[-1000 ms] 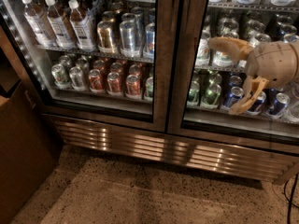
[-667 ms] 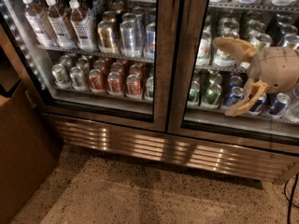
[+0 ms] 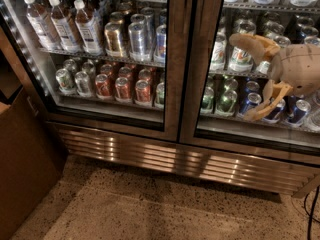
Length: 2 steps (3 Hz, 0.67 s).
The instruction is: Open right fridge door
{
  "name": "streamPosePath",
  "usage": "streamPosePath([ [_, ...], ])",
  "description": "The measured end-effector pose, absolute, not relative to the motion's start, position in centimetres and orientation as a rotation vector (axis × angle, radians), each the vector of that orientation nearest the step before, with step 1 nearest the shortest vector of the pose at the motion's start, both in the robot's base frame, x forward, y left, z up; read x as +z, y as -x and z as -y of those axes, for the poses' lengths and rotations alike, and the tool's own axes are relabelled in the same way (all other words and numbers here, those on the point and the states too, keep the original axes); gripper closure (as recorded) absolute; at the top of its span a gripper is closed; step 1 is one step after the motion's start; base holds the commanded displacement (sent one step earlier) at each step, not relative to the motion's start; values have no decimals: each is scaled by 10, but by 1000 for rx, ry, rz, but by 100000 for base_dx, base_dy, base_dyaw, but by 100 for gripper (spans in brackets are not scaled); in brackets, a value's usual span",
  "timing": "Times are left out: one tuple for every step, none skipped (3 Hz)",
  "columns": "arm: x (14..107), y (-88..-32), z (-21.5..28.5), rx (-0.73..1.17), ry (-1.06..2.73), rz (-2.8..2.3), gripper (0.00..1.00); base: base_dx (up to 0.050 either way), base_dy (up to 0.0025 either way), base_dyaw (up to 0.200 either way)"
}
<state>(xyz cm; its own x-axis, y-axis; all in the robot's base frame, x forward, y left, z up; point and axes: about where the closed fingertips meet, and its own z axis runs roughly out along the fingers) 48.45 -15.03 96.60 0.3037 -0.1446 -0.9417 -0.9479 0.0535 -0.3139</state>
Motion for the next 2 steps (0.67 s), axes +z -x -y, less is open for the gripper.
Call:
streamPosePath([
  [986, -480, 152, 822, 1389, -1078, 0, 0, 0, 0],
  [992, -492, 151, 824, 1376, -1084, 0, 0, 0, 0],
])
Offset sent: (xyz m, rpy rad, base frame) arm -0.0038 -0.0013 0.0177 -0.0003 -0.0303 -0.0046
